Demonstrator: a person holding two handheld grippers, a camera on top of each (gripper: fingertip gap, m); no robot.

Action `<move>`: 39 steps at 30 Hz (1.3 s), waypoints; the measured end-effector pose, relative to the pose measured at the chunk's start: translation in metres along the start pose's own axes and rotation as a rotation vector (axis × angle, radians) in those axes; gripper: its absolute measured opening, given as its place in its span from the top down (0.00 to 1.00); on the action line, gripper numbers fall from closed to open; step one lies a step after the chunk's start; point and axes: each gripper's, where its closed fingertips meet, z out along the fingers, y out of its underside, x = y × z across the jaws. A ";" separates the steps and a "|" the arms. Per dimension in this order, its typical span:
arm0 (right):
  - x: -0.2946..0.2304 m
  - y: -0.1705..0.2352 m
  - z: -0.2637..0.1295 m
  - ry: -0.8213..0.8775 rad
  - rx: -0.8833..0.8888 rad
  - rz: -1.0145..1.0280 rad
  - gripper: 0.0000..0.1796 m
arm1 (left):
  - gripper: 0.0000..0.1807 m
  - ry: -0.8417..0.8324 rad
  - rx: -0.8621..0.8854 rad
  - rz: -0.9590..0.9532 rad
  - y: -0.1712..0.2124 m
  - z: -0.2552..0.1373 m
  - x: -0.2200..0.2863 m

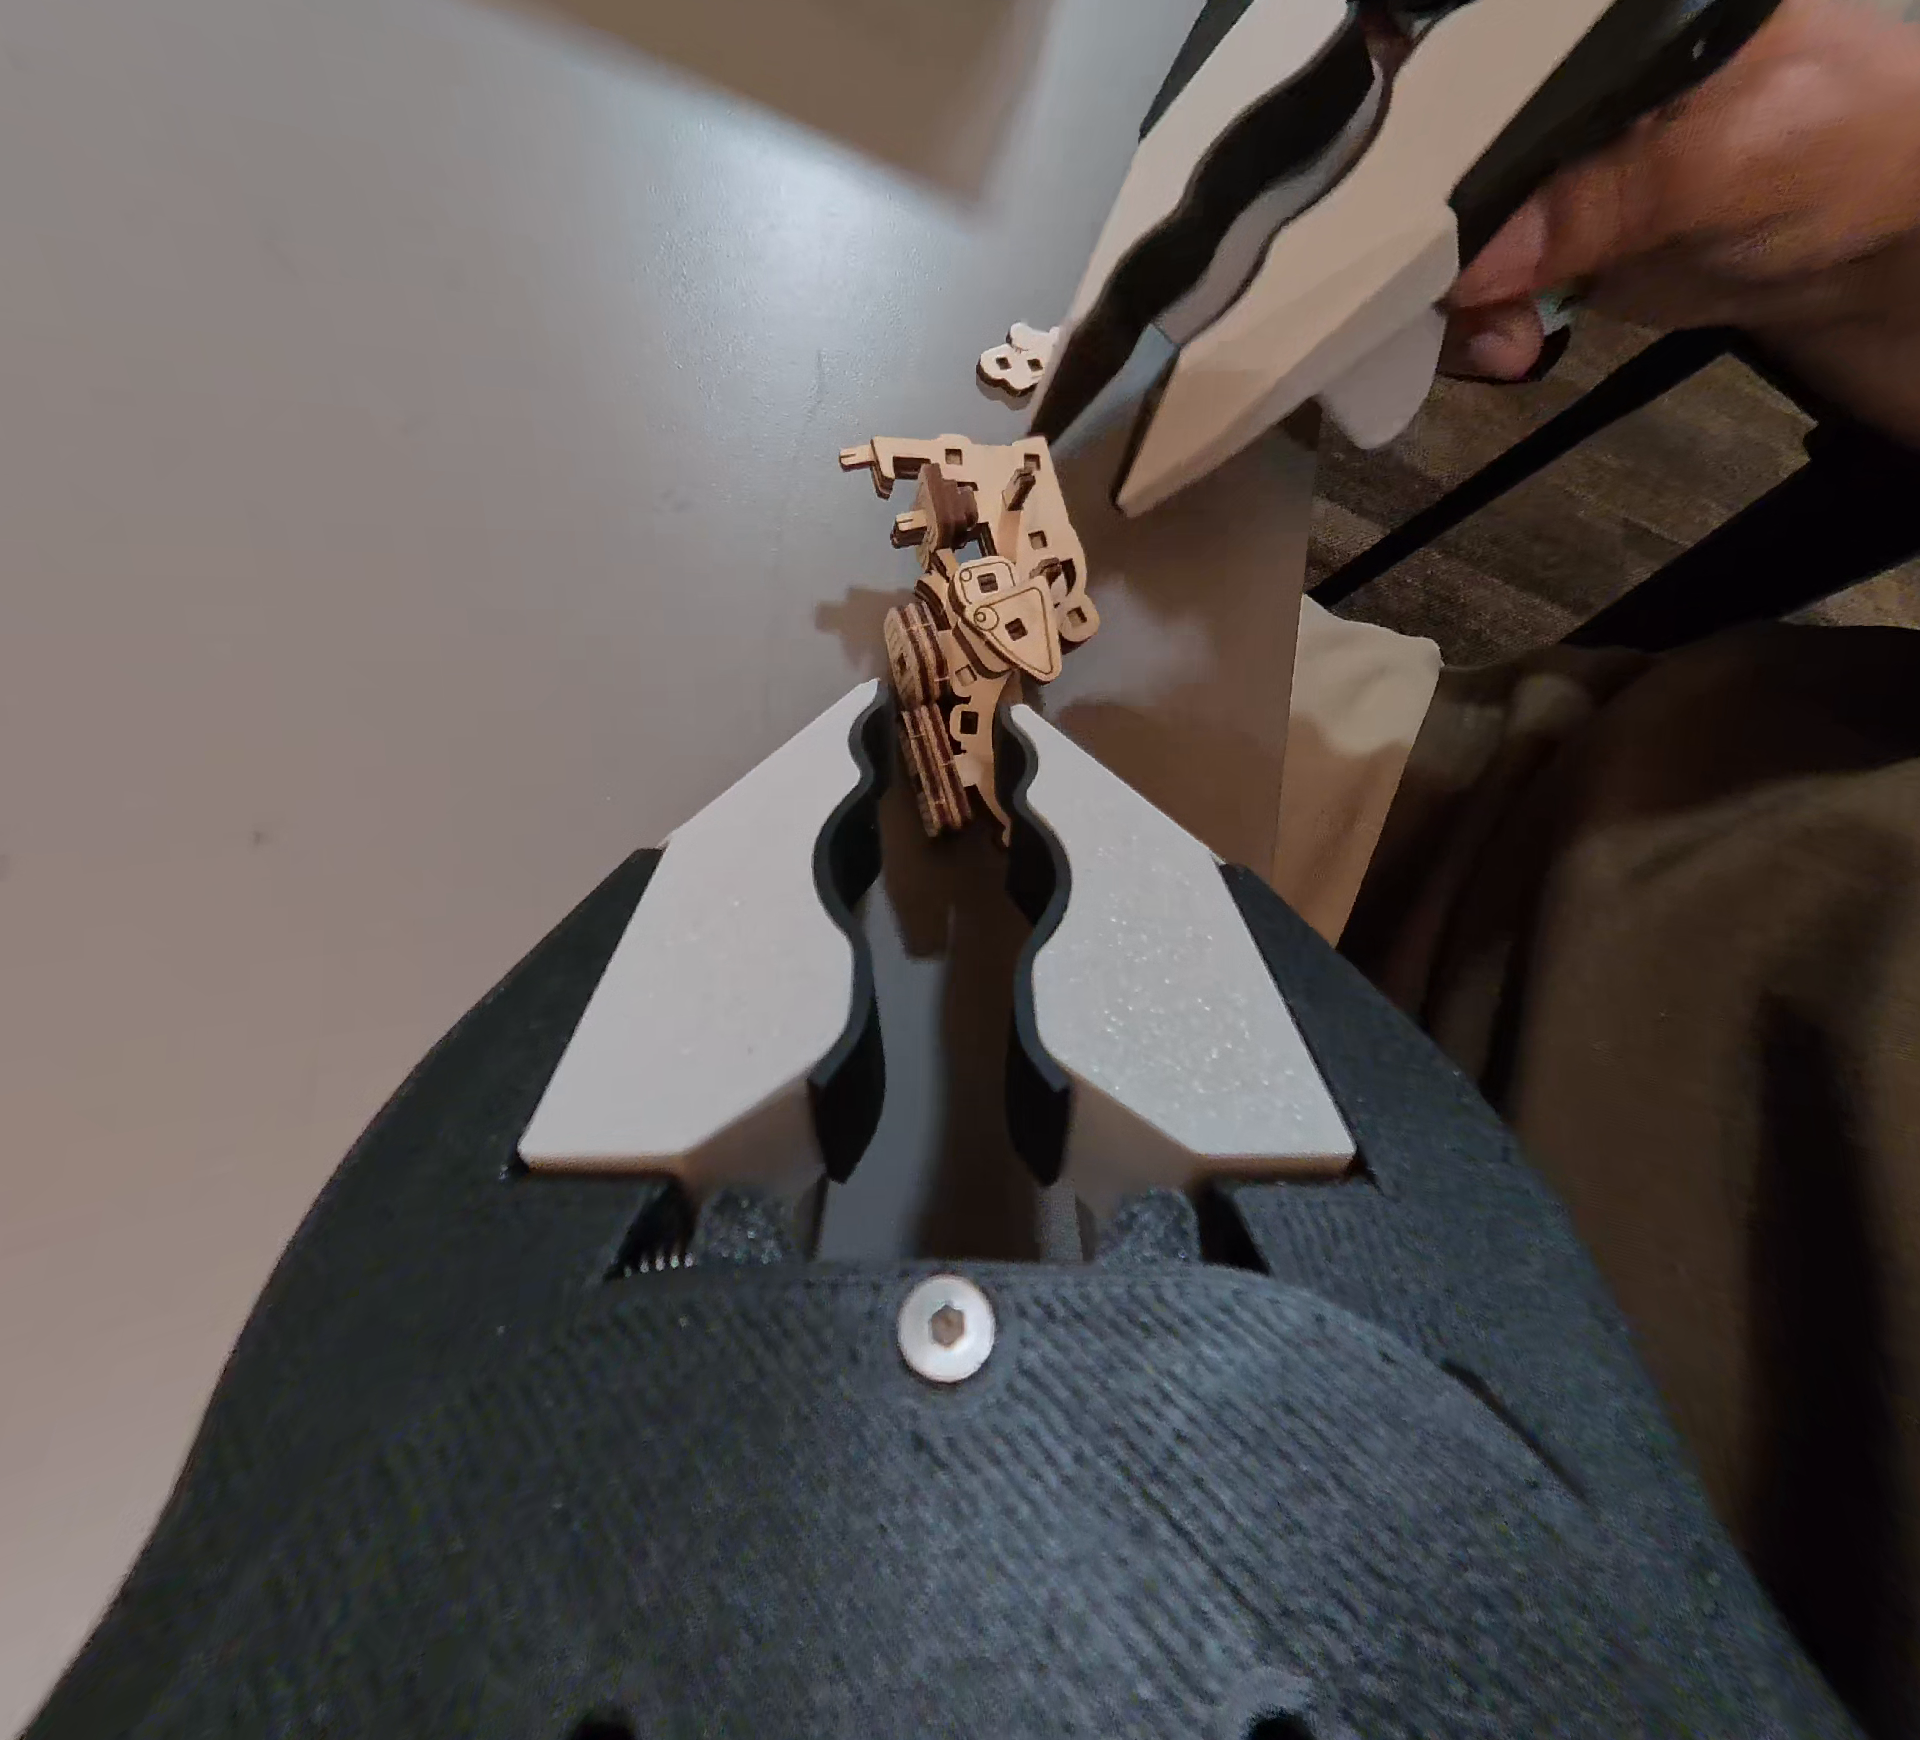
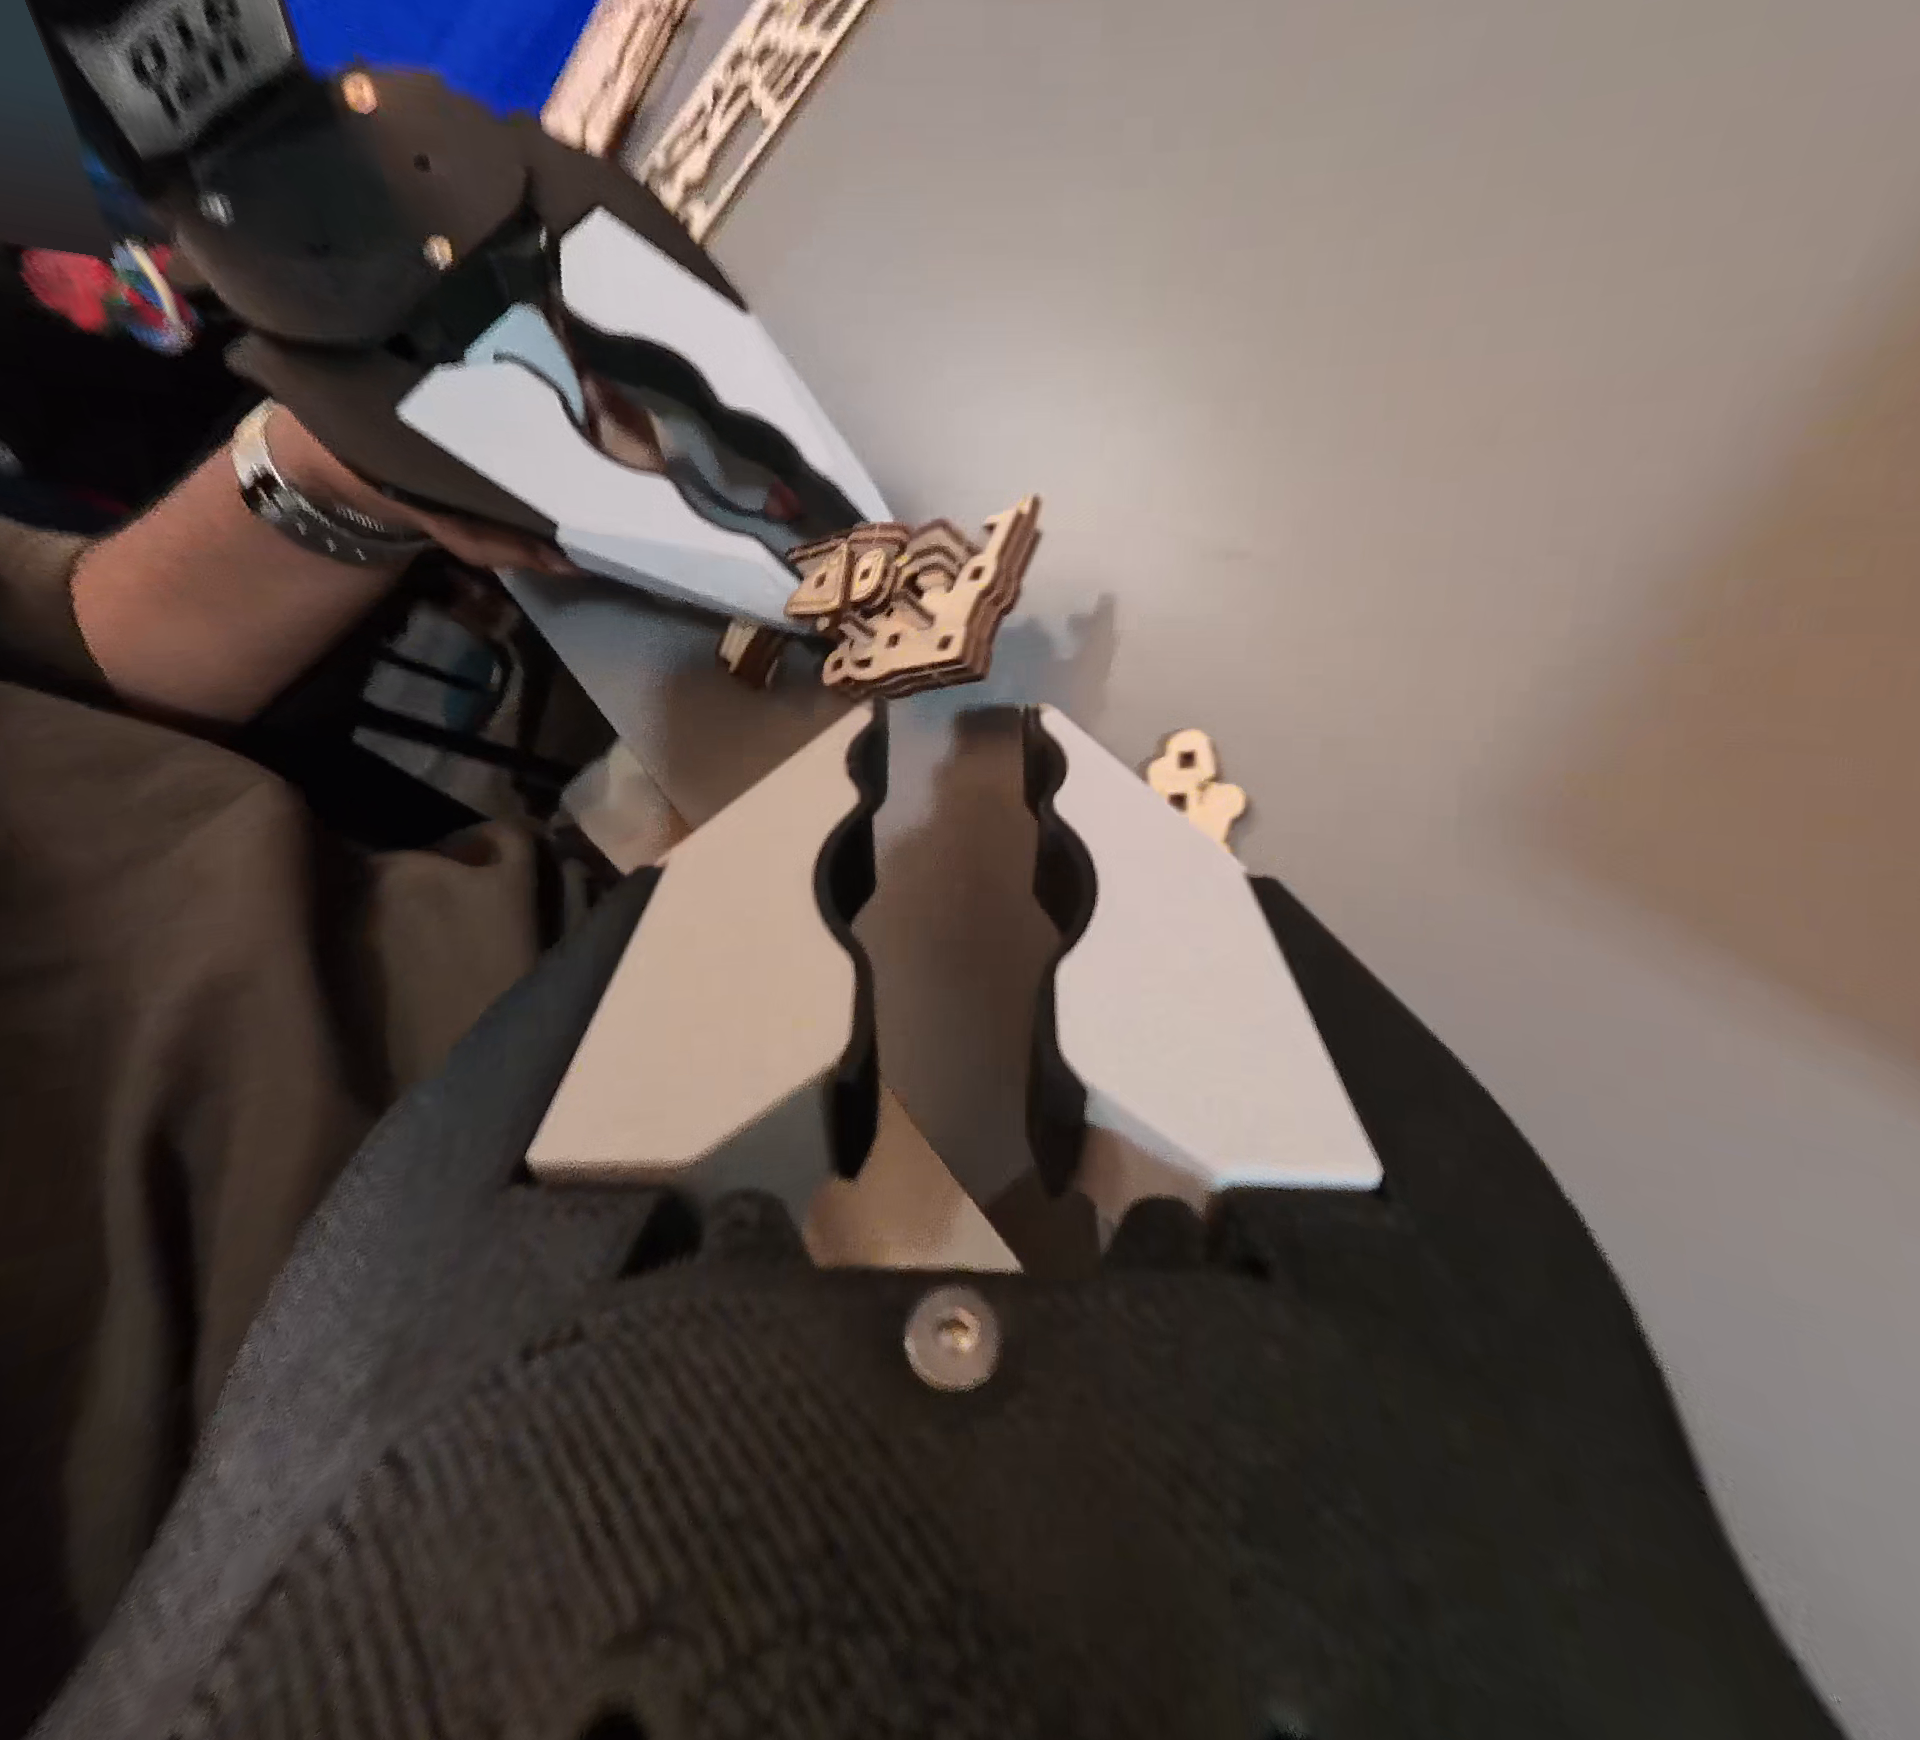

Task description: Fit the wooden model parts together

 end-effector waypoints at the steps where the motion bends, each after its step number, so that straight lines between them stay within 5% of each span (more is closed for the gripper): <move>1: 0.002 -0.004 -0.002 -0.007 0.027 0.030 0.86 | 0.91 0.003 0.015 0.004 -0.002 -0.001 0.000; 9: -0.013 -0.032 -0.021 -0.270 0.232 0.284 0.88 | 0.91 0.020 0.167 0.102 -0.024 -0.012 0.011; 19: -0.027 -0.026 -0.019 -0.399 0.178 0.353 0.95 | 0.91 0.024 0.186 0.245 -0.025 -0.012 0.027; 26: -0.027 -0.036 -0.026 -0.385 0.236 0.321 0.96 | 0.90 -0.048 0.243 0.254 -0.034 -0.015 0.020; 30: -0.018 -0.050 -0.040 -0.337 0.351 0.309 0.96 | 0.81 -0.150 0.330 0.263 -0.049 -0.027 0.009; 39: -0.016 -0.062 -0.046 -0.276 0.479 0.298 0.96 | 0.86 -0.214 0.403 0.287 -0.068 -0.029 0.028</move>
